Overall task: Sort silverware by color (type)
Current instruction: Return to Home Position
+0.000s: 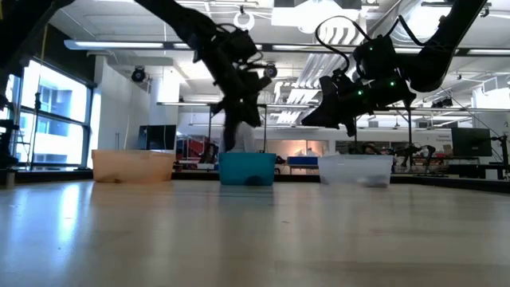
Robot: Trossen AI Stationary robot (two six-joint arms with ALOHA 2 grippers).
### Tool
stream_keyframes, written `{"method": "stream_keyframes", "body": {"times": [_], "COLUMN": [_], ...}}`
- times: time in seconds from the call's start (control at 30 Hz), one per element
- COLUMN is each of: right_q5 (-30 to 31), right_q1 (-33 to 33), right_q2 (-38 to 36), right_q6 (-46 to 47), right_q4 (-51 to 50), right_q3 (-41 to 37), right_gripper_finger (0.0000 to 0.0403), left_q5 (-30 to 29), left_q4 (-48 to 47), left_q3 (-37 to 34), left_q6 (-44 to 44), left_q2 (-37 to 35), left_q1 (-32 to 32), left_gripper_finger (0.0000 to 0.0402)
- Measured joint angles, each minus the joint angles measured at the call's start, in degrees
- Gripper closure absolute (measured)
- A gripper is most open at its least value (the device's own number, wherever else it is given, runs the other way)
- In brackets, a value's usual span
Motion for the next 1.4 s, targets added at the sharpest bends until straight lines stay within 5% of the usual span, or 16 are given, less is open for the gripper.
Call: {"method": "stream_keyframes", "body": {"times": [0.17,0.67,0.83,1.0,1.4], "right_q5": [-4.73,-17.46,-16.47,-8.80,-12.71], "right_q1": [0.09,3.79,4.74,9.36,14.66], "right_q2": [-0.09,-15.81,-20.97,-25.26,-54.44], "right_q6": [0.04,-10.63,-21.39,-30.71,-17.36], "right_q4": [3.06,-11.51,-22.96,-25.61,-19.79], "right_q3": [0.00,0.04,0.01,-1.82,-23.20], "right_gripper_finger": [0.0403,0.0403,0.0403,0.0403,0.0403], "left_q5": [0.15,2.82,3.59,4.17,1.59], "left_q4": [7.55,44.61,52.48,59.63,69.31], "left_q3": [-2.92,-36.83,-45.90,-52.46,-64.85], "left_q6": [6.82,7.92,10.41,13.83,12.03], "left_q2": [-3.99,-19.36,-23.50,-27.16,-37.68], "left_q1": [-2.91,-8.81,-11.04,-16.42,-26.02], "left_gripper_finger": [0.0395,0.0401,0.0401,0.0401,0.0401]}}
